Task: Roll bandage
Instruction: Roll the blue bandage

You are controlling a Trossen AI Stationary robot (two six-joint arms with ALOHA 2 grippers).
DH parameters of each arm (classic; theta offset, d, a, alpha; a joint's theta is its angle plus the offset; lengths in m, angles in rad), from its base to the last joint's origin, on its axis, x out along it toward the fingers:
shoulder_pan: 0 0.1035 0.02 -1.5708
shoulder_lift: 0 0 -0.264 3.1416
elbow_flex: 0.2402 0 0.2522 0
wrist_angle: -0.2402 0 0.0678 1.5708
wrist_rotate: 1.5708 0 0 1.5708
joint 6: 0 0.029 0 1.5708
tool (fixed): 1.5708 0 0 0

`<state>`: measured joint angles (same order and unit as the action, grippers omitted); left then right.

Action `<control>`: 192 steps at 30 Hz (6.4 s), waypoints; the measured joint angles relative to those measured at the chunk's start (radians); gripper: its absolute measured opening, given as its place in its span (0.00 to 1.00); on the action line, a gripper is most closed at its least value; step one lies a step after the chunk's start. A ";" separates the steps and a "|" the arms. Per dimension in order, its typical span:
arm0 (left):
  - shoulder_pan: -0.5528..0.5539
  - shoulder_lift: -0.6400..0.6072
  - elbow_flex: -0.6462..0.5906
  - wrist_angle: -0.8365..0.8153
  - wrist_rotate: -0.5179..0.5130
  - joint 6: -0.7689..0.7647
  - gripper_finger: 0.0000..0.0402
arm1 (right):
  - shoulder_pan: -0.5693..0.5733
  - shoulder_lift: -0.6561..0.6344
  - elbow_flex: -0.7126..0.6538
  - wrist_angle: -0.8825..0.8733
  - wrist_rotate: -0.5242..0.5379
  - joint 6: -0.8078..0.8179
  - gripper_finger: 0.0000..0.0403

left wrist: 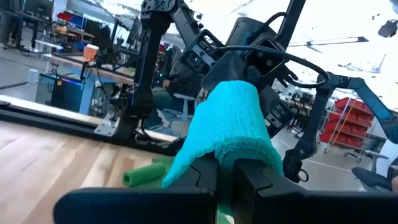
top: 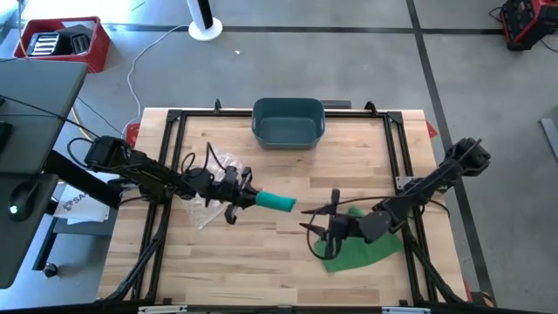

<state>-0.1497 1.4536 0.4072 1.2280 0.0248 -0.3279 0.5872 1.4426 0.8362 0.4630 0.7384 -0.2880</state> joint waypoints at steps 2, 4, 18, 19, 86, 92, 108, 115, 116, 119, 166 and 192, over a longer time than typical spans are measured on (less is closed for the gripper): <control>0.000 0.000 0.000 0.001 0.000 -0.001 0.02 | -0.014 0.019 0.016 -0.002 0.002 -0.001 0.34; 0.000 0.000 0.000 -0.001 -0.001 -0.001 0.02 | -0.031 0.044 0.034 -0.005 0.002 -0.001 0.34; 0.000 0.000 0.000 -0.002 -0.020 -0.001 0.02 | -0.071 0.097 0.127 -0.130 0.022 0.057 0.34; 0.000 0.000 0.000 -0.002 -0.029 -0.001 0.02 | -0.074 0.097 0.128 -0.129 0.011 0.064 0.34; -0.245 -0.028 0.361 -0.560 -0.484 0.663 0.44 | -0.327 -0.048 -0.425 0.754 -0.663 0.378 0.01; -0.262 -0.025 0.367 -0.552 -0.530 0.712 0.43 | -0.327 -0.047 -0.425 0.750 -0.634 0.377 0.01; -0.261 -0.025 0.367 -0.551 -0.549 0.847 0.43 | -0.328 -0.047 -0.425 0.747 -0.636 0.422 0.01; -0.236 -0.025 0.367 -0.551 -0.496 0.771 0.43 | -0.328 -0.047 -0.425 0.746 -0.630 0.421 0.01; -0.234 -0.025 0.367 -0.551 -0.495 0.763 0.43 | -0.328 -0.047 -0.424 0.746 -0.630 0.420 0.01; -0.222 -0.025 0.367 -0.552 -0.494 0.730 0.43 | -0.328 -0.047 -0.424 0.746 -0.628 0.419 0.01; -0.237 -0.052 0.367 -0.719 -0.452 0.375 0.02 | -0.251 -0.122 -0.226 0.169 -0.501 0.155 0.33; 0.198 0.310 0.059 -0.215 0.069 -0.403 0.01 | -0.239 -0.033 -0.227 -0.088 -0.365 0.446 0.34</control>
<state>0.0487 1.7639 0.4660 1.0132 0.0937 -0.7312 0.3477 1.4091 0.6094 0.3752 0.3734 0.1575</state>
